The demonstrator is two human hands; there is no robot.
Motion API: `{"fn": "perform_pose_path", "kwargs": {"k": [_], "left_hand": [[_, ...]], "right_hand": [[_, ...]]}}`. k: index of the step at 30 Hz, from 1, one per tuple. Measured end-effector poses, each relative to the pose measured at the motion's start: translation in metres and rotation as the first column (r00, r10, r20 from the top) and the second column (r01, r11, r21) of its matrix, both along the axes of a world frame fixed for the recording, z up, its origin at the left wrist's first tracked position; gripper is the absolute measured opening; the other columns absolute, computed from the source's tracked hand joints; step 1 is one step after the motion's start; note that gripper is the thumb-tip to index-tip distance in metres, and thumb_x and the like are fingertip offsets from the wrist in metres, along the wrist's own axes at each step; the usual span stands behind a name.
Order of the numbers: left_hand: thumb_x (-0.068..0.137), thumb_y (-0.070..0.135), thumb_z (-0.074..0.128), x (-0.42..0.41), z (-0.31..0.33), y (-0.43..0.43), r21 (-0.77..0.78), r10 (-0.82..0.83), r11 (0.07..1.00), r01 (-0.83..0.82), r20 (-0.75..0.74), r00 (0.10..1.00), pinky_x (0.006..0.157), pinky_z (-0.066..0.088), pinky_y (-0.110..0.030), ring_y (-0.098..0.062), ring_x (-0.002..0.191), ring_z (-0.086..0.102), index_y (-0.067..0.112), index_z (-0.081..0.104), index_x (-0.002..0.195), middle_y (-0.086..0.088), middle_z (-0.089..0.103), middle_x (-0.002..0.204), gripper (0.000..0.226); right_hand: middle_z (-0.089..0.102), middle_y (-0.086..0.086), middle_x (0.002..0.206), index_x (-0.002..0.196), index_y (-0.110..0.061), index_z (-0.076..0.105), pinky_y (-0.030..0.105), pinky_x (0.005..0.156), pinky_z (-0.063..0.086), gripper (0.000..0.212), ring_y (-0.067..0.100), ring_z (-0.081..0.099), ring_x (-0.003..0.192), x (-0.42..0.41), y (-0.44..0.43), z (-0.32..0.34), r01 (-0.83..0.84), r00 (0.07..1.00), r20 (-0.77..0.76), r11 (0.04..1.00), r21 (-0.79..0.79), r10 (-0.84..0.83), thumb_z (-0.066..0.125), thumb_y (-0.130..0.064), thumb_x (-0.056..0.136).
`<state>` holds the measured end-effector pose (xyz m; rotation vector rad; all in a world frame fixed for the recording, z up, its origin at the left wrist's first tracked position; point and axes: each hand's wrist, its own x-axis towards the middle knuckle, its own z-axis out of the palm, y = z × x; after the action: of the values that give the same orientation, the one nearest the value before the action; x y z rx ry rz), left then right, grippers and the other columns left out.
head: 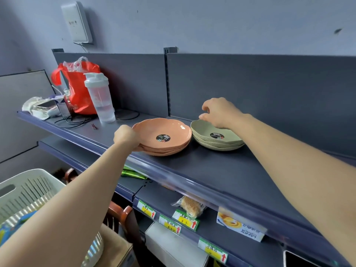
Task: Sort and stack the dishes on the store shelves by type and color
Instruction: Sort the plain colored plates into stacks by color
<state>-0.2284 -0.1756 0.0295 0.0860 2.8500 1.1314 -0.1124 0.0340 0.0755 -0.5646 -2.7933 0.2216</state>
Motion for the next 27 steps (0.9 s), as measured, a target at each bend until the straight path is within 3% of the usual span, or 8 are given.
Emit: {"fn": "perform_pose_path", "kwargs": {"k": [3, 5, 8, 12, 14, 17, 23, 27], "left_hand": [[0.089, -0.001, 0.048, 0.002, 0.006, 0.007, -0.156, -0.039, 0.988, 0.020, -0.122, 0.992, 0.077, 0.047, -0.037, -0.038, 0.096, 0.059, -0.005, 0.057, 0.088, -0.018, 0.059, 0.098, 0.010], [0.088, -0.001, 0.048, 0.011, 0.015, 0.023, -0.225, -0.136, 0.970, 0.087, -0.216, 0.967, 0.083, 0.045, -0.041, -0.041, 0.106, 0.056, -0.004, 0.060, 0.099, -0.023, 0.054, 0.120, 0.016], [0.087, 0.002, 0.050, 0.028, 0.030, 0.060, -0.273, -0.347, 0.926, 0.260, -0.347, 0.872, 0.068, 0.035, -0.036, -0.039, 0.085, 0.048, 0.003, 0.043, 0.069, -0.021, 0.055, 0.107, 0.019], [0.088, 0.009, 0.052, 0.069, 0.053, 0.119, -0.224, -0.550, 0.833, 0.506, -0.433, 0.714, 0.072, 0.036, -0.032, -0.028, 0.084, 0.044, 0.008, 0.058, 0.093, -0.008, 0.049, 0.097, 0.007], [0.088, 0.011, 0.053, 0.098, 0.062, 0.147, -0.221, -0.633, 0.757, 0.615, -0.481, 0.606, 0.074, 0.041, -0.034, -0.030, 0.088, 0.050, 0.012, 0.053, 0.090, -0.010, 0.055, 0.099, 0.002], [0.089, 0.013, 0.052, 0.150, 0.072, 0.188, -0.201, -0.717, 0.628, 0.752, -0.525, 0.459, 0.082, 0.045, -0.036, -0.033, 0.102, 0.057, 0.003, 0.062, 0.106, -0.012, 0.061, 0.110, 0.022], [0.093, 0.018, 0.052, 0.273, 0.090, 0.254, -0.188, -0.811, 0.282, 0.941, -0.571, 0.129, 0.080, 0.047, -0.034, -0.029, 0.100, 0.059, 0.005, 0.061, 0.113, -0.011, 0.063, 0.111, 0.026], [0.090, 0.013, 0.052, 0.357, 0.101, 0.289, -0.240, -0.829, 0.101, 0.965, -0.557, -0.052, 0.069, 0.044, -0.033, -0.029, 0.080, 0.052, 0.006, 0.059, 0.096, -0.013, 0.062, 0.095, 0.012]], "right_hand": [[0.064, 0.011, 0.112, 0.115, -0.007, 0.061, 0.042, 0.085, 0.052, 0.033, 0.031, 0.060, 0.101, 0.006, 0.001, 0.000, 0.011, 1.000, 0.009, 0.999, 0.041, -0.011, 0.054, -0.031, 0.093], [0.064, 0.012, 0.113, 0.116, -0.006, 0.060, 0.042, 0.087, 0.051, 0.034, 0.032, 0.059, 0.104, 0.015, 0.003, 0.003, 0.030, 0.999, 0.019, 0.996, 0.083, -0.032, 0.053, -0.031, 0.094], [0.062, 0.013, 0.116, 0.119, -0.006, 0.058, 0.042, 0.088, 0.049, 0.035, 0.034, 0.057, 0.107, 0.034, 0.009, 0.011, 0.064, 0.997, 0.031, 0.987, 0.147, -0.069, 0.052, -0.030, 0.095], [0.062, 0.013, 0.114, 0.119, -0.005, 0.058, 0.041, 0.085, 0.047, 0.034, 0.034, 0.056, 0.107, 0.080, 0.029, 0.027, 0.169, 0.984, 0.018, 0.964, 0.206, -0.176, 0.052, -0.027, 0.094], [0.061, 0.013, 0.113, 0.120, -0.005, 0.057, 0.040, 0.080, 0.046, 0.034, 0.033, 0.056, 0.105, 0.114, 0.043, 0.035, 0.248, 0.967, 0.006, 0.943, 0.222, -0.256, 0.052, -0.027, 0.095], [0.061, 0.012, 0.112, 0.121, -0.005, 0.057, 0.037, 0.077, 0.044, 0.035, 0.032, 0.056, 0.104, 0.175, 0.063, 0.045, 0.388, 0.917, -0.003, 0.891, 0.237, -0.399, 0.052, -0.031, 0.097], [0.063, 0.015, 0.110, 0.116, -0.003, 0.059, 0.044, 0.084, 0.052, 0.034, 0.036, 0.060, 0.099, 0.317, 0.096, 0.055, 0.706, 0.696, -0.026, 0.677, 0.209, -0.717, 0.055, -0.030, 0.095], [0.063, 0.016, 0.110, 0.112, -0.004, 0.062, 0.043, 0.084, 0.052, 0.033, 0.037, 0.060, 0.099, 0.410, 0.113, 0.056, 0.844, 0.523, -0.033, 0.513, 0.154, -0.851, 0.056, -0.030, 0.093]]}}
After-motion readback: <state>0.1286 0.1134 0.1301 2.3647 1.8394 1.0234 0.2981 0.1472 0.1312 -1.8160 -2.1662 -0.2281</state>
